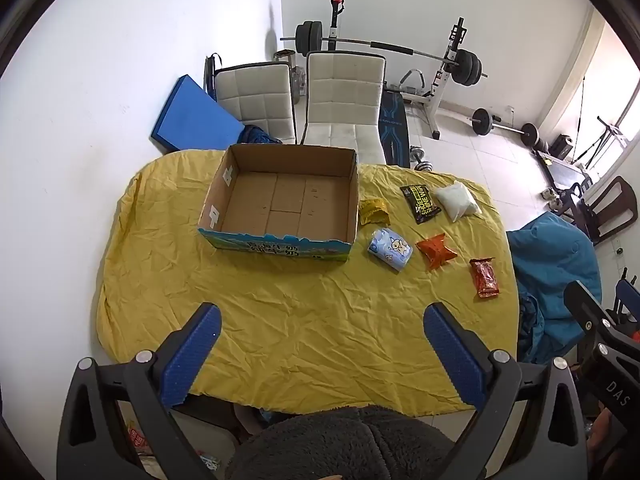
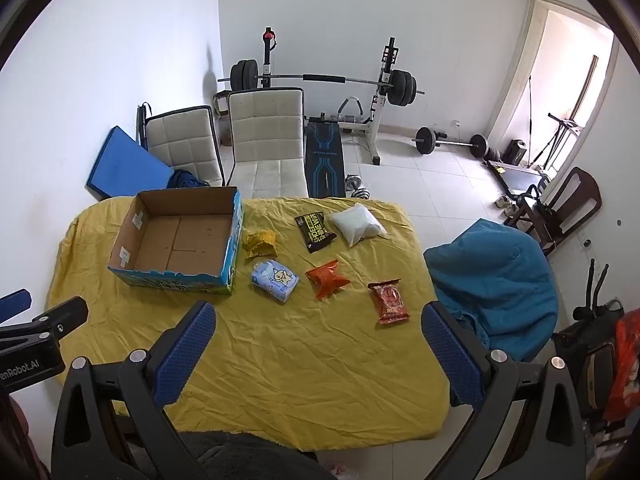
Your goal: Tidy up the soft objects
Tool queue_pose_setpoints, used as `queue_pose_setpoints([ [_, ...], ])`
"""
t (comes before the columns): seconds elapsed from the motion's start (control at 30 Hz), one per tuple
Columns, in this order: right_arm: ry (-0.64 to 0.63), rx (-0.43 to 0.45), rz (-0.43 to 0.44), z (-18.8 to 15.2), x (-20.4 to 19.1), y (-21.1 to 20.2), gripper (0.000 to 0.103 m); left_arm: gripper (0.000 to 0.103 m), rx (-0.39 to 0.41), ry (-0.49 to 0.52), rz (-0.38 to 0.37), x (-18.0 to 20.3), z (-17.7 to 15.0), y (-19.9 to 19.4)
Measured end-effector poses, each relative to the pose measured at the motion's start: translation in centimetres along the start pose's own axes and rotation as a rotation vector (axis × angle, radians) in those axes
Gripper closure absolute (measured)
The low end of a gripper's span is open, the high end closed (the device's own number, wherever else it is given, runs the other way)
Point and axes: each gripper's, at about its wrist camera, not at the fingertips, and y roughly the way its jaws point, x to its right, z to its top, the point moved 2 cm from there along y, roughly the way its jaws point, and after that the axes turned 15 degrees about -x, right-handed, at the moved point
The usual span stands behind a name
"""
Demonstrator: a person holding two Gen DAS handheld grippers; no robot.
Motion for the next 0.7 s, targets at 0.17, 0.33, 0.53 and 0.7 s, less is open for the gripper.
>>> queue_pose_setpoints([
  [0.17, -0.001, -0.016, -0.011, 0.0, 0.2, 0.4, 0.0, 0.0, 0.01, -0.005, -0.015, 0.2, 0.1, -0.1],
  [0.33, 0.0, -0.012, -0.016, 0.4, -0.6, -0.3, 0.0, 0.0, 0.026, -0.001, -0.003, 0.0, -0.2, -0.9],
  [0.53, -0.004, 0.021, -0.009, -0.1, -0.3, -0.6, 0.0, 0.0, 0.036, 0.004, -0.001, 0.2, -0.1, -1.1],
  [0.7, 0.002, 0.037, -0.009, -0.3, -0.2, -0.9, 0.0, 0.0, 0.037, 0.01, -0.006, 0.3, 0.1, -1.0],
])
